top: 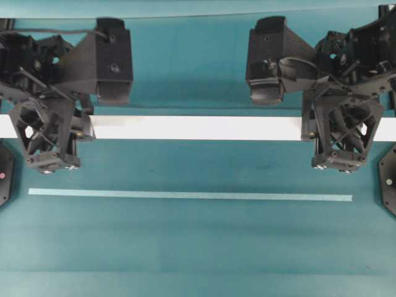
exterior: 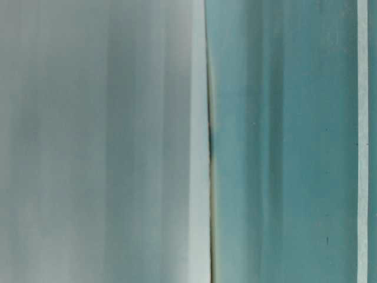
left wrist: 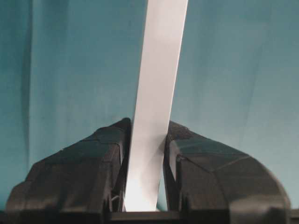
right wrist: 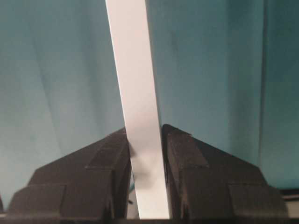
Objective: Lift a wooden board with both hands.
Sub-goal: 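Lift the board with both grippers and move it back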
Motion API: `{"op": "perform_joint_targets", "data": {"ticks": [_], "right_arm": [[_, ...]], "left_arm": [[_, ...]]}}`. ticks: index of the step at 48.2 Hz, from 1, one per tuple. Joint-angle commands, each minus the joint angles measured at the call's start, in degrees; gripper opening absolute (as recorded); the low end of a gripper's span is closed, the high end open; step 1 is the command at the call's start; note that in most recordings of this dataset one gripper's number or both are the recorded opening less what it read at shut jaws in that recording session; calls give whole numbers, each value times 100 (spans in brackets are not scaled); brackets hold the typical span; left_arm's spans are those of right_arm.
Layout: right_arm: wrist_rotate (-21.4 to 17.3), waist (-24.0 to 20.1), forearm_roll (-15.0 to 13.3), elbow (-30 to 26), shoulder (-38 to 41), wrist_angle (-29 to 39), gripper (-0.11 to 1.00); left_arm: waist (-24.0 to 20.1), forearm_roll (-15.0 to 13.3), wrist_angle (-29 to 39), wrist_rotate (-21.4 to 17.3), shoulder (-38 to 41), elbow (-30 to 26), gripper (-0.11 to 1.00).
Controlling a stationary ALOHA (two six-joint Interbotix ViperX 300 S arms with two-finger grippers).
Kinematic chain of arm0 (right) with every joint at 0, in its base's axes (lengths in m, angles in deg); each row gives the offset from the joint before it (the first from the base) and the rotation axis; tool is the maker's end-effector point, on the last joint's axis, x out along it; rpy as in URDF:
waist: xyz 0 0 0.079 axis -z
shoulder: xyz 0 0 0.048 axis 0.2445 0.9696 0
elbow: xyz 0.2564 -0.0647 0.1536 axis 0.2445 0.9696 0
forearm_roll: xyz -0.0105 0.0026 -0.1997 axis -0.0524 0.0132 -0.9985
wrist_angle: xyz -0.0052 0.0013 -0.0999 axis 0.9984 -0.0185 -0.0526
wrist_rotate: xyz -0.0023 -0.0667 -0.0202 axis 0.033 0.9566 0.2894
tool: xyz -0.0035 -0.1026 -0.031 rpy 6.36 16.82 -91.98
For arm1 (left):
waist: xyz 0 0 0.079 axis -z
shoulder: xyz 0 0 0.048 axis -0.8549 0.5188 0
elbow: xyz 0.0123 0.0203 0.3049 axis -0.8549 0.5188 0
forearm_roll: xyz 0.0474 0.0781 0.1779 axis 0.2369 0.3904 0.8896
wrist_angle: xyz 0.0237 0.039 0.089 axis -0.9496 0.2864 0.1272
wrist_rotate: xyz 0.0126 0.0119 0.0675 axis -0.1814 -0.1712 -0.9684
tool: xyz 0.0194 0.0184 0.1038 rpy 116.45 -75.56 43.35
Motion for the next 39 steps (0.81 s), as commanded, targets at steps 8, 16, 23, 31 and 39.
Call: {"op": "perform_joint_targets", "data": {"ticks": [8,16,23,31,39], "right_arm": [[-70,-9,18,-290,-97,26,22],[-88,26,26,-563,-141,62,22],[-88,44,35,-782,-158,79,22],[-88,88,35,-923,-167,97,22],[-88,114,44,-896,-176,97,22]], "left_arm": [[-70,35,211,35,-79,-536,18],[-62,35,369,44,9,-721,18],[-70,35,519,62,62,-932,18],[-79,26,536,62,105,-1107,18],[-88,26,554,70,105,-1143,18]]}}
